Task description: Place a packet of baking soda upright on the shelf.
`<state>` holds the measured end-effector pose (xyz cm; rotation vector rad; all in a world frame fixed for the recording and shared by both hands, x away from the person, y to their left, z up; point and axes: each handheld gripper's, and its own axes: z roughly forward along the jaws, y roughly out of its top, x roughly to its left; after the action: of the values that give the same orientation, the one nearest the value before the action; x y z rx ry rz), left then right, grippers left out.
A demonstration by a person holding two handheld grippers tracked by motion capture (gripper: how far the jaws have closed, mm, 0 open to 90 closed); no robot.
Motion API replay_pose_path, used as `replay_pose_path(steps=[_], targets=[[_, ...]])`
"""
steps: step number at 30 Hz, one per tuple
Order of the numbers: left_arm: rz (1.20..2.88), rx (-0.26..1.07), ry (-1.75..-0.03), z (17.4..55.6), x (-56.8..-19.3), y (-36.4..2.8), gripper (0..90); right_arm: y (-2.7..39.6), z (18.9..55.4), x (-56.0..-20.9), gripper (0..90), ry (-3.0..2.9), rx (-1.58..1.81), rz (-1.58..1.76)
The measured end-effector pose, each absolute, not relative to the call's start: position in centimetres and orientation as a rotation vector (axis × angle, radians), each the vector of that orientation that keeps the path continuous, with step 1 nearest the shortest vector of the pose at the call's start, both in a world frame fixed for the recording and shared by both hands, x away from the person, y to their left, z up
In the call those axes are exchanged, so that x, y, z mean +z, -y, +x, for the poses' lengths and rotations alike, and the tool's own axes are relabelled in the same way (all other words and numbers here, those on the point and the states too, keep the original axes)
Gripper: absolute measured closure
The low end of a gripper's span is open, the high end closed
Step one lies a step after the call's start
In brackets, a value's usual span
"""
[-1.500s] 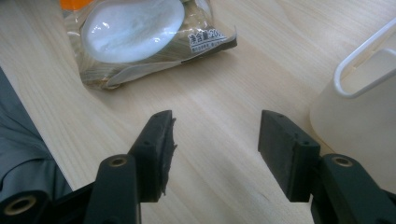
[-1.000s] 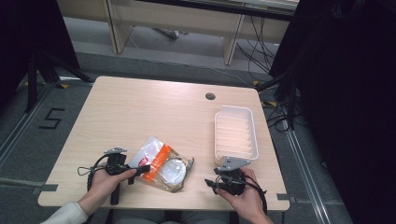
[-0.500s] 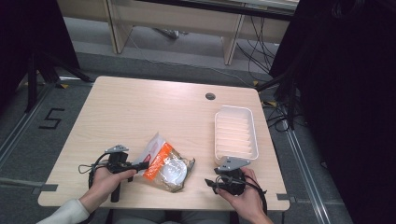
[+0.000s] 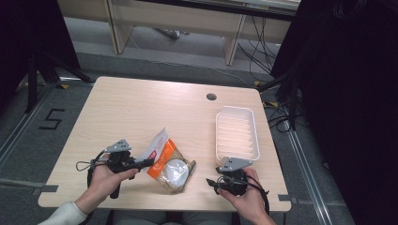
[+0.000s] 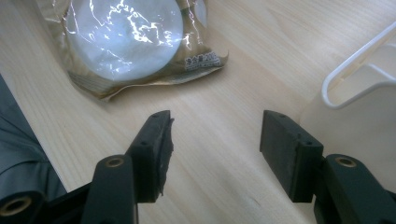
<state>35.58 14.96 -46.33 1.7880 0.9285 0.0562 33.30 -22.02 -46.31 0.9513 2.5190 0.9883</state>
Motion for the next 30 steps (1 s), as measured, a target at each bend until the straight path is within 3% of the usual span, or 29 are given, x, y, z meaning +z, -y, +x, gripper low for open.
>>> replay_pose_path(steps=[17, 22, 30], targets=[[2.000, 0.126, -0.661, 35.0, -41.6, -14.4, 89.5, 21.2, 34.0, -43.5, 39.9, -2.606, 0.908, 0.593], [2.103, 0.163, -0.509, 34.8, -39.8, -13.4, 89.5, 20.6, 35.0, -40.7, 36.4, -2.697, 0.787, 0.348], [2.136, 0.173, -0.435, 34.2, -39.0, -12.2, 89.5, 18.5, 37.0, -36.7, 31.1, -2.692, 0.715, 0.188]])
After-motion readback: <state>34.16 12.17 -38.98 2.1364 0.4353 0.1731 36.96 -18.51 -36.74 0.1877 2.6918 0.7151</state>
